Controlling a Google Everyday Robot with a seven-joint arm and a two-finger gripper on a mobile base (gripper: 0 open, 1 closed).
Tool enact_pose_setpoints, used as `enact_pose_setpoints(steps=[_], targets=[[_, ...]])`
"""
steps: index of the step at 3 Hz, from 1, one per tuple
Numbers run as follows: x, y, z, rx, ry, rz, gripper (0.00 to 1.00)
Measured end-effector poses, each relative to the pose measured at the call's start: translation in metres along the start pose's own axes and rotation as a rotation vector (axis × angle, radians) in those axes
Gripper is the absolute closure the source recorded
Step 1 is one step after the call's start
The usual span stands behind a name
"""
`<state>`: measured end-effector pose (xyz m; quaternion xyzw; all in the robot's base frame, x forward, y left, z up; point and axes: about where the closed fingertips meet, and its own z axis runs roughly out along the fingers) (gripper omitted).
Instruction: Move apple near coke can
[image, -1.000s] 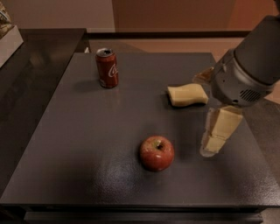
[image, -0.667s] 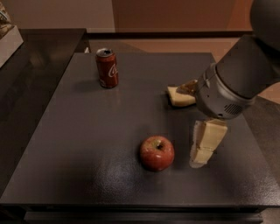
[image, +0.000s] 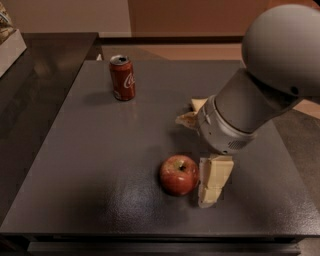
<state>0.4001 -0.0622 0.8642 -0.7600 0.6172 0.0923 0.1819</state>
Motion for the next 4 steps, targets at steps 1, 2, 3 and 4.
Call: enact_pose_setpoints(steps=[1, 2, 3, 4], targets=[[-0.005, 0.006, 0.017, -0.040, 0.010, -0.034, 0.00], [-0.007, 0.012, 0.026, -0.073, 0.024, -0.048, 0.16], [-0.007, 0.012, 0.027, -0.091, 0.031, -0.040, 0.40], [-0.011, 0.009, 0.020, -0.095, 0.023, -0.029, 0.63]])
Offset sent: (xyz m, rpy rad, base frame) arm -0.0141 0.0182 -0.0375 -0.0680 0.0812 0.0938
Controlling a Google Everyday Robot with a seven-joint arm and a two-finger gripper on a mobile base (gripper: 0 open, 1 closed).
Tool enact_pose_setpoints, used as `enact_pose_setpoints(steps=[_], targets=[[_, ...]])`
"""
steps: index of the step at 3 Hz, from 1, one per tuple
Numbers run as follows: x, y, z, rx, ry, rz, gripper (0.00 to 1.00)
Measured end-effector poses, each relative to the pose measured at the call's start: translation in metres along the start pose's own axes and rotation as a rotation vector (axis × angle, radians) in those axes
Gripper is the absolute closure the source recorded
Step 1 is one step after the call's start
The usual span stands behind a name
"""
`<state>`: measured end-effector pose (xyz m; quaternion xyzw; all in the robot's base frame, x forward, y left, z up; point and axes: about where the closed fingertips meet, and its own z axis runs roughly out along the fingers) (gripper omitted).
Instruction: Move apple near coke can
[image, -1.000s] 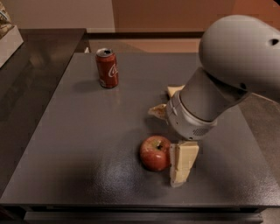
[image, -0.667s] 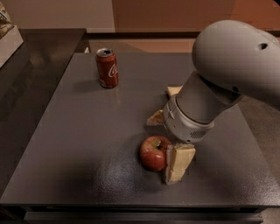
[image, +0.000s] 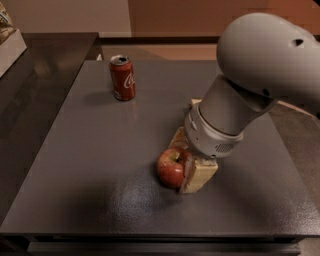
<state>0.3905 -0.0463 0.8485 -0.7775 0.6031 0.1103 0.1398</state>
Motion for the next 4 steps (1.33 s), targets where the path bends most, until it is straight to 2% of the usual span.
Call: enact_pose_setpoints(steps=[1, 2, 4], targets=[[-0.006, -0.016, -0.012, 0.030, 0.011, 0.032, 0.87], [-0.008, -0.052, -0.020, 0.080, 0.027, 0.110, 1.00], [-0.005, -0.146, -0.018, 0.191, 0.062, 0.329, 1.00]])
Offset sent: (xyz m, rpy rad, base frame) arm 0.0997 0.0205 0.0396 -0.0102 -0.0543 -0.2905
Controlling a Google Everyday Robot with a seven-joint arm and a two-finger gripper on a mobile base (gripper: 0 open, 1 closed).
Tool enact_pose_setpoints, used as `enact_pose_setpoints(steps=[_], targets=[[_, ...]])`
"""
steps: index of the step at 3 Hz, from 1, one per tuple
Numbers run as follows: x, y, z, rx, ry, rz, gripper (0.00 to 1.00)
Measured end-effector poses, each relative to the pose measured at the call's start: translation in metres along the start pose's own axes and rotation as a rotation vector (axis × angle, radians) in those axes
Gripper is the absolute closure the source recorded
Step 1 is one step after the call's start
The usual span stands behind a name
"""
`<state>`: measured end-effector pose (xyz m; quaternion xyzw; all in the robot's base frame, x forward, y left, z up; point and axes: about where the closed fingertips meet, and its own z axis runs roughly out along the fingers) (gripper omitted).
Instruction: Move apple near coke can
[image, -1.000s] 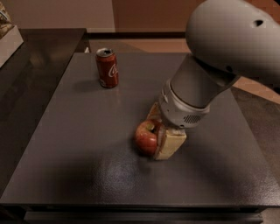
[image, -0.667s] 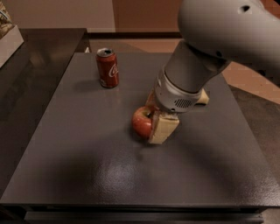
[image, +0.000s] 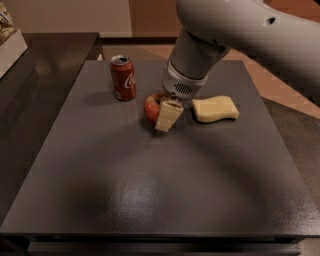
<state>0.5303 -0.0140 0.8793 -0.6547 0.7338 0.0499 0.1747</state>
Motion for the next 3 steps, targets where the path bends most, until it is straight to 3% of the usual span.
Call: enact_pose_setpoints(steps=[2, 3], targets=[[-0.047, -0.049, 0.031, 0.051, 0.007, 0.108, 1.00], [-0.058, -0.066, 0.043, 0.075, 0.013, 0.139, 0.83]])
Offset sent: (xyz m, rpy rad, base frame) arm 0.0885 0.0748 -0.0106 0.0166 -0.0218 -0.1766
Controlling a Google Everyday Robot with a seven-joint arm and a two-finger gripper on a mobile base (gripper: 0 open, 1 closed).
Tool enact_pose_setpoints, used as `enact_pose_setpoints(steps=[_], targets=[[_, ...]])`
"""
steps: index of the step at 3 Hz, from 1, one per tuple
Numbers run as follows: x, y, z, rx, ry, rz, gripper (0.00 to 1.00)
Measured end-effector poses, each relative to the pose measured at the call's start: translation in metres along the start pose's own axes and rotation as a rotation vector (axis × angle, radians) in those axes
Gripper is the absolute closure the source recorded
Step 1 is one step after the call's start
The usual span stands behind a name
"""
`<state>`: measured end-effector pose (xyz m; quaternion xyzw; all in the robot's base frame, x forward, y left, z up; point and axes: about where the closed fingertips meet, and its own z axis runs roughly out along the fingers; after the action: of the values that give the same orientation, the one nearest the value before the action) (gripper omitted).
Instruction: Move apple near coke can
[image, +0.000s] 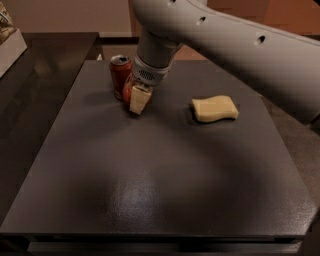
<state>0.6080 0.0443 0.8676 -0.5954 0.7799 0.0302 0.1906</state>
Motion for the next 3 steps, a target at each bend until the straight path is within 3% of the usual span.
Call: enact_pose_setpoints(steps=[2, 3], targets=[[0.0104, -0.0194, 0.0152, 0.059, 0.014, 0.042, 0.37], [0.0102, -0.0191, 0.0155, 0.060, 0.014, 0.040, 0.14]])
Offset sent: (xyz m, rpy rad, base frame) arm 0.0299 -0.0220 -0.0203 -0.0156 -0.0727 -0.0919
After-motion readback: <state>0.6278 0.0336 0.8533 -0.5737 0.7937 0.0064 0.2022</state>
